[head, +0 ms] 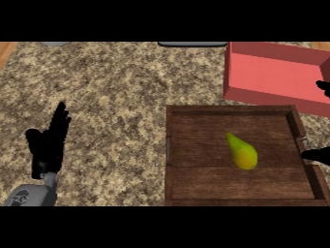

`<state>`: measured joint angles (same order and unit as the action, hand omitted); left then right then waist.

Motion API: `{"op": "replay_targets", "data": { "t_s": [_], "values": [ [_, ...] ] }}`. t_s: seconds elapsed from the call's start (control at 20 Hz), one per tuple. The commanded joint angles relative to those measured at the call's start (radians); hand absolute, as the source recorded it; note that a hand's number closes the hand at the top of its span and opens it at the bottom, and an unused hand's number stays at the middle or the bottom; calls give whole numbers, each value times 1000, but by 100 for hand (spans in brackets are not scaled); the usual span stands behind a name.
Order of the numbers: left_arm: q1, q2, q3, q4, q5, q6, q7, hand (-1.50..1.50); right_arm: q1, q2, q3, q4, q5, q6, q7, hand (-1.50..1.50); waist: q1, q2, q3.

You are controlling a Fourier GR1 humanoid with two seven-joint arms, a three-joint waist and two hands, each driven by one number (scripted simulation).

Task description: Pick the pear from the tray and place it in the cardboard box

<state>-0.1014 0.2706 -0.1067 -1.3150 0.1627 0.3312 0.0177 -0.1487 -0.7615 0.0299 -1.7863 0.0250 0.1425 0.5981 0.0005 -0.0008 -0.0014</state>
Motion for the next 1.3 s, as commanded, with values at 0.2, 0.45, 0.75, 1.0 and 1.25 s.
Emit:
{"op": "replay_targets", "data": {
  "t_s": [0.2, 0.45, 0.75, 1.0, 1.25],
  "values": [
    [4, -21, 2, 50, -17, -32, -50, 0, -262, -3, 95, 69, -90, 218, 300, -150, 18, 4, 0],
    [-2, -19, 13, 12, -32, -25, -10, 0, -286, 67, 158, 61, -85, 279, 407, -150, 9, 1, 1],
    [65, 3, 38, -19, -9, -63, -16, 0, -313, 85, 221, 59, -134, 309, 564, -150, 9, -2, 0],
    [-50, -13, 39, 0, -33, -46, 52, 0, -381, 146, 248, 119, -128, 275, 619, -150, 5, 0, 1],
    [-15, 1, 73, 10, -26, -73, 23, 0, -359, 182, 276, 155, -73, 255, 576, -150, 5, 1, 1]
  ]
}}
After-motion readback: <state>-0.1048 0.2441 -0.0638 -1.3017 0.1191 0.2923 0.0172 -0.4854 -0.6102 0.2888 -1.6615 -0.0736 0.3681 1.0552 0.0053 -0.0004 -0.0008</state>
